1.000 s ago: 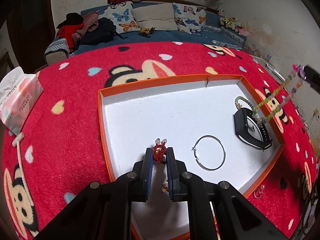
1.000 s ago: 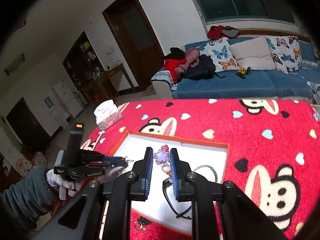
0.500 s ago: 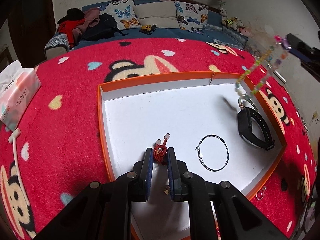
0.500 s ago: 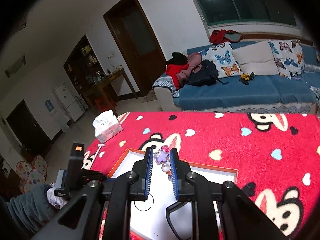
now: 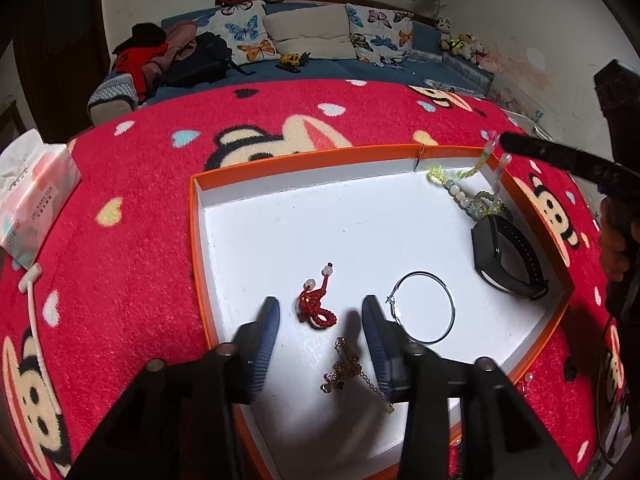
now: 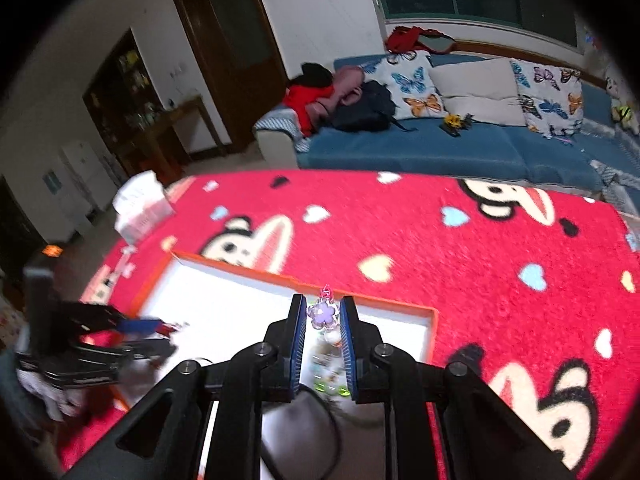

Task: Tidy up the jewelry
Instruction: 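Carry both pieces over the orange box while the left tool opens to drop the red hoop, then lower the bead bracelet into the orange box and open the right tool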

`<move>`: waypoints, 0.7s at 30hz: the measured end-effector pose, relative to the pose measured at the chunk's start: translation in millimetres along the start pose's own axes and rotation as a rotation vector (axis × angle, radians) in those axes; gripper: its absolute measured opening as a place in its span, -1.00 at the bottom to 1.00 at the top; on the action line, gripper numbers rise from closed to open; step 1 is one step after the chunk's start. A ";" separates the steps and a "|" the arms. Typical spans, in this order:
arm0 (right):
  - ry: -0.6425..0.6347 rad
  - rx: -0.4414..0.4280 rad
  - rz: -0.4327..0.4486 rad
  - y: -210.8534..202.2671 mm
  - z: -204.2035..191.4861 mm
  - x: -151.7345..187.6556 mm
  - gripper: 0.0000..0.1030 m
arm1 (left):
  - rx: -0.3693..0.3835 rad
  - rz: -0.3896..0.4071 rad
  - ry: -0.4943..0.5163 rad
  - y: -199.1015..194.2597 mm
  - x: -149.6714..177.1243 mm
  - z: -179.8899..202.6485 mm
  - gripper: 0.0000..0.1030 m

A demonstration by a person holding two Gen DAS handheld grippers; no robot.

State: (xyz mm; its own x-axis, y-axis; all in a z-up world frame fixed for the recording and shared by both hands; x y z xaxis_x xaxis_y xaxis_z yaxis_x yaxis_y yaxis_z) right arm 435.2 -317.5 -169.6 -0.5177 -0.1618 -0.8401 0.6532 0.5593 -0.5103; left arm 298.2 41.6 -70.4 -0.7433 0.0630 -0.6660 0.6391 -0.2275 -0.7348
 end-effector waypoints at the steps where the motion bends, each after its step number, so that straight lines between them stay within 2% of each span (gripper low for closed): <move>1: -0.002 0.007 -0.010 2.3 1.3 1.4 -0.62 | -0.001 -0.001 0.003 0.3 0.3 0.6 -0.10; 8: -0.047 0.088 -0.061 12.5 8.0 15.4 -0.61 | -0.002 0.011 0.011 -0.3 0.4 3.0 -0.10; 16: -0.062 0.114 -0.092 14.8 10.2 21.3 -0.60 | 0.010 0.035 -0.008 -11.5 -0.6 3.5 -0.10; 21: -0.080 0.129 -0.092 9.1 6.0 21.0 -0.48 | 0.008 0.059 -0.006 -29.8 2.4 6.3 -0.10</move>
State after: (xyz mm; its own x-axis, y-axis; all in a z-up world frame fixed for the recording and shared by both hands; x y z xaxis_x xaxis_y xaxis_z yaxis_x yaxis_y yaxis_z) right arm 433.6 -320.7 -192.9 -0.5362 -0.2751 -0.7980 0.6731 0.4312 -0.6009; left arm 276.1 42.4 -49.3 -0.7055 0.0435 -0.7074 0.6802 -0.2386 -0.6931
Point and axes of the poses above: each gripper's, at about its wrist camera, not at the fingertips, and y roughly the way its jaws point, z to its right, x to its underside, the point moved 2 cm from there along y, roughly the way its jaws point, and after that the axes turned 12 degrees about z, right-handed, at the moved point
